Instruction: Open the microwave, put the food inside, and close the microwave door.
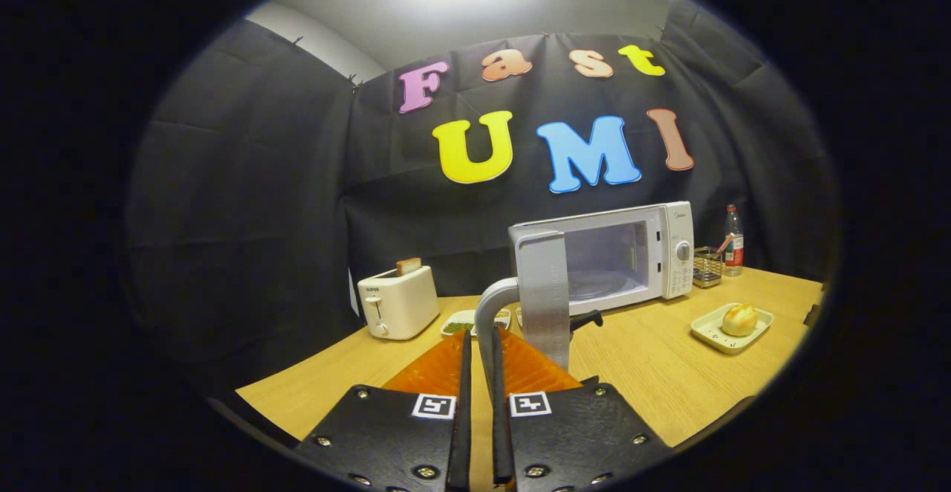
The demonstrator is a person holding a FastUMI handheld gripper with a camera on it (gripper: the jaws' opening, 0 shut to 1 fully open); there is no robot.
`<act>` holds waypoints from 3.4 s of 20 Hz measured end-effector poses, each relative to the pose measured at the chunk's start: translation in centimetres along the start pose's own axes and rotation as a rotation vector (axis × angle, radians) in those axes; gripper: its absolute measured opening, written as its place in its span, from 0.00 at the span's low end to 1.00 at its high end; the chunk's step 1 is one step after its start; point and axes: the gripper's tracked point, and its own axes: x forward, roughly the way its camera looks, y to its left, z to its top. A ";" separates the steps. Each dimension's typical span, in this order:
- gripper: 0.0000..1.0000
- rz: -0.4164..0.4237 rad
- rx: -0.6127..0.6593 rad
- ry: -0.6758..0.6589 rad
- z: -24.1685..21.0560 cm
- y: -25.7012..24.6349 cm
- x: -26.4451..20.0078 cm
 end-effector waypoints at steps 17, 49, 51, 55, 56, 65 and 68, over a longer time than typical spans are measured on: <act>0.90 -0.213 -0.300 0.160 -0.9 -24.8 -2.1; 0.78 -0.235 -0.040 0.539 -9.6 -42.1 2.9; 0.78 -0.223 -0.017 0.522 -8.7 -41.2 3.1; 0.78 -0.168 0.027 0.462 -6.1 -37.8 4.0; 0.78 -0.146 0.034 0.450 -5.6 -36.7 4.4; 0.78 -0.040 0.238 0.382 -2.8 -28.9 11.6; 0.77 -0.046 0.296 0.373 -2.7 -27.5 14.8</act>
